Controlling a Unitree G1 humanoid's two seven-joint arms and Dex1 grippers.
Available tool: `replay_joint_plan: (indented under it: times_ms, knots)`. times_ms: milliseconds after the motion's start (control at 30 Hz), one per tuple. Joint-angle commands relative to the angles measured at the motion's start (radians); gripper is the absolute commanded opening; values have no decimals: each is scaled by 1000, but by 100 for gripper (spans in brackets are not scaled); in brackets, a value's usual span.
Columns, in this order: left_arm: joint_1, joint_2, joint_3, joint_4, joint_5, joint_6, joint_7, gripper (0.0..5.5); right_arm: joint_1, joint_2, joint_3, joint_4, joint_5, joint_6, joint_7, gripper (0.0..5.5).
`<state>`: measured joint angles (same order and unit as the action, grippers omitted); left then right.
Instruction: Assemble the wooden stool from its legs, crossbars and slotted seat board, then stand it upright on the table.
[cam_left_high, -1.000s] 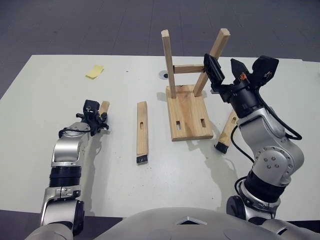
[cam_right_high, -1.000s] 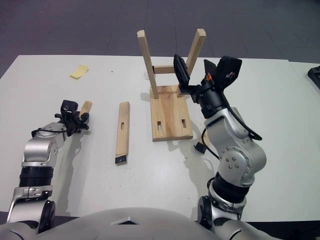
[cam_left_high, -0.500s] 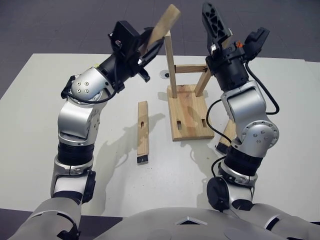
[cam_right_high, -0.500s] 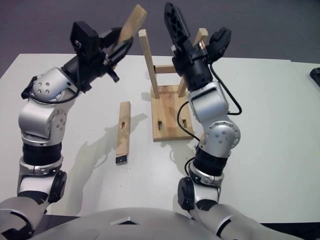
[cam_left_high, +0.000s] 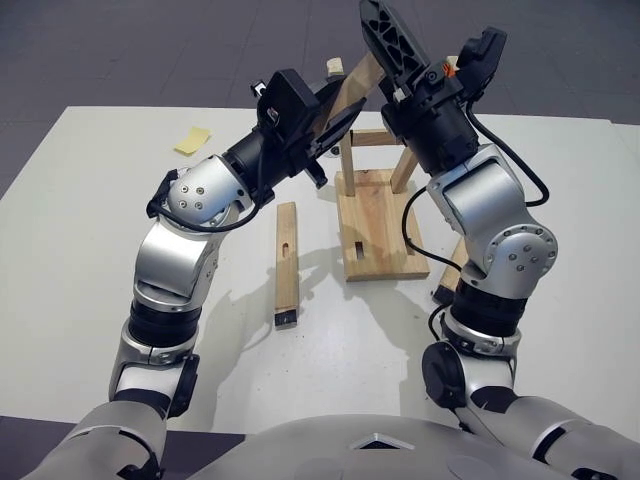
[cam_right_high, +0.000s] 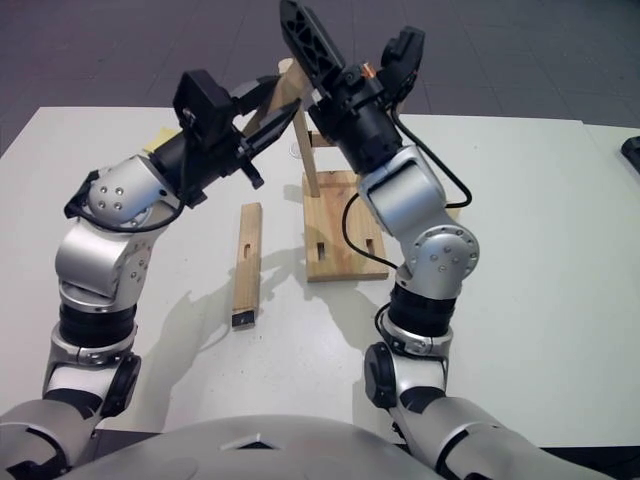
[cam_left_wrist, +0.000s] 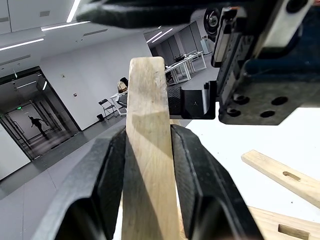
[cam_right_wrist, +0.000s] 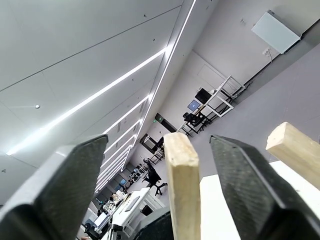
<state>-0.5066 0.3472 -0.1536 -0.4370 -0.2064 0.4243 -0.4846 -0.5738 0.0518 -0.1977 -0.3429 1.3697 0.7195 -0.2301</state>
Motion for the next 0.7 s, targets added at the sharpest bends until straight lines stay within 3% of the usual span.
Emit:
replay_joint_plan:
  times_ms: [33,533,700]
  knots:
    - [6,-7,-7,29,24,-26,4,130,-15,-25,3,22,25,0,-1,302]
    - [-15,-41,-15,106,50,-92,1,130,-29,-37,25,85,9,-28,21,58]
    - [-20,-47,-26,135,78,-119,10,130,-24,-51,36,96,-9,-20,47,51]
